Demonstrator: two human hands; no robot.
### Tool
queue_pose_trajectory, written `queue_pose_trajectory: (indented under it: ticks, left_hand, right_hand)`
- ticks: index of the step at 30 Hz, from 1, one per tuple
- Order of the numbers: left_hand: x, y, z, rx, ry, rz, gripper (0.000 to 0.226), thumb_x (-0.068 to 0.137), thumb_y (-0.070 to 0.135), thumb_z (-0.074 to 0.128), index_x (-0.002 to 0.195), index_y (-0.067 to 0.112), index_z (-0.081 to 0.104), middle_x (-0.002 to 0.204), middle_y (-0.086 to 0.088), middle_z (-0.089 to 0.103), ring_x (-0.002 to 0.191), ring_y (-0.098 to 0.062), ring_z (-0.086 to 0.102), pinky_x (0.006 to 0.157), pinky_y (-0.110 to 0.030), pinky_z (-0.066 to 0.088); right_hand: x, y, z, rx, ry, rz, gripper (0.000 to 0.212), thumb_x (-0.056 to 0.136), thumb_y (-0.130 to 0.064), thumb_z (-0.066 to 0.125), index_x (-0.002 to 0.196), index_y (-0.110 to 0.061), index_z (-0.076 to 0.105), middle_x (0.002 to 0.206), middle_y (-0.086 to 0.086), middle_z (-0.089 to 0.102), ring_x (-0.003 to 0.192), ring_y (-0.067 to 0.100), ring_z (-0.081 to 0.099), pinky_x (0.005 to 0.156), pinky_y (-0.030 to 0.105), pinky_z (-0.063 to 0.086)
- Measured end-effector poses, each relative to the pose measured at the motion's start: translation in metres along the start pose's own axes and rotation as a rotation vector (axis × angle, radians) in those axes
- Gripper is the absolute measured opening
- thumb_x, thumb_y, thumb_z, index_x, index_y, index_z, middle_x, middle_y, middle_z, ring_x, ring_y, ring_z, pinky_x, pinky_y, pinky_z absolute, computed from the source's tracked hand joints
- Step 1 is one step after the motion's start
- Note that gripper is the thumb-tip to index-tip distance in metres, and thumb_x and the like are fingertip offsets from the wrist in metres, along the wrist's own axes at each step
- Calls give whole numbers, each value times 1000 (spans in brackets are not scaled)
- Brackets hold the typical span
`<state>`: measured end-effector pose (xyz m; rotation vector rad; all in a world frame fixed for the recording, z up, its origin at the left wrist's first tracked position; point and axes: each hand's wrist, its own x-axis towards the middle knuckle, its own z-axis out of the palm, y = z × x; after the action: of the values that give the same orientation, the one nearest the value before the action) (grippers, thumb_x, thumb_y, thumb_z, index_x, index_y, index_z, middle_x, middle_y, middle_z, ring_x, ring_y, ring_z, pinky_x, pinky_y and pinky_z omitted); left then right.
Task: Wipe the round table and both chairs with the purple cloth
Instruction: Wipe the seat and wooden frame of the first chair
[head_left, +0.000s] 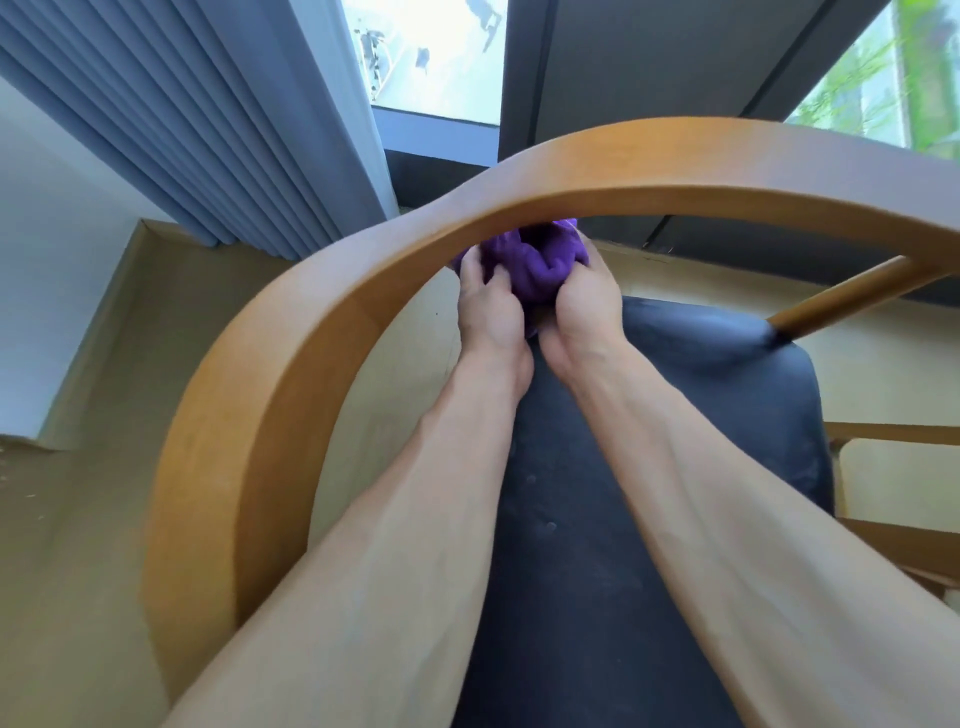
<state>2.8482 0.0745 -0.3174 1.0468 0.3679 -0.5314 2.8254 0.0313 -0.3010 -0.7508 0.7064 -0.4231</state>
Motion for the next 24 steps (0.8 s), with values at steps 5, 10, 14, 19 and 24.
queue_pose_trajectory:
  ticks: [5,10,14,19,24]
  left_hand:
    - [-28,17,2,15,-52,-18,36,94,-4,43,117,21,55,94,-7,61,72,-20,55,56,-23,37]
    - [-66,21,0,14,-65,-134,37,90,-3,40,103,25,61,79,-7,68,70,-25,60,63,-28,39]
    - [-99,27,-4,61,-118,-143,34,90,-2,40,98,23,60,81,-6,69,71,-25,62,62,-27,43]
    - [-160,31,-5,57,-254,-126,36,92,-5,45,113,23,55,97,-7,67,80,-21,63,53,-22,50]
    - [-244,15,-17,161,-516,-56,51,95,-3,50,134,30,49,113,-6,66,91,-16,64,63,-26,52]
  right_hand:
    - [-28,-18,0,-22,32,-7,33,92,4,40,115,-4,61,112,22,66,98,34,64,77,38,54]
    - [-69,-26,-9,11,60,-47,37,92,-5,47,127,-9,61,116,18,67,91,26,63,60,22,50]
    - [-107,-37,-23,6,73,-87,36,93,-19,53,128,-19,62,110,6,67,84,17,60,56,21,46]
    - [-171,-62,-38,21,61,-176,58,69,-31,66,126,-32,58,108,-3,71,82,10,68,62,21,54]
    - [-259,-79,-72,-34,82,-293,41,77,-25,60,118,-27,63,102,1,71,82,16,67,65,25,50]
